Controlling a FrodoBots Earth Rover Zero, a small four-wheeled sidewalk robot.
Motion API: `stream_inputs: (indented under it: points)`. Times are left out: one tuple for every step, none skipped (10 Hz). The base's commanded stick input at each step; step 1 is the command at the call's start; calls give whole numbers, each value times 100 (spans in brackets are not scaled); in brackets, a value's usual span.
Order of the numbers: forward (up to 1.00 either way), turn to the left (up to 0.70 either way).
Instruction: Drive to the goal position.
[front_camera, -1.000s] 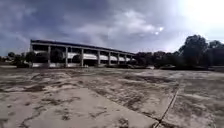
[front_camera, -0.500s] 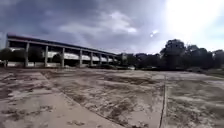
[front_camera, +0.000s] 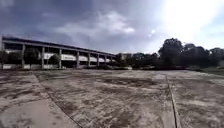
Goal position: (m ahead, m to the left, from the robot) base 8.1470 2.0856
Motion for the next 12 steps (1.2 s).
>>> stream_inputs:
  points:
    - [70,0]
    - [70,0]
    - [70,0]
    - [70,0]
    - [70,13]
    - [70,31]
    - [70,35]
    - [70,18]
    - [70,0]
    - [70,0]
    - [70,0]
    - [70,0]
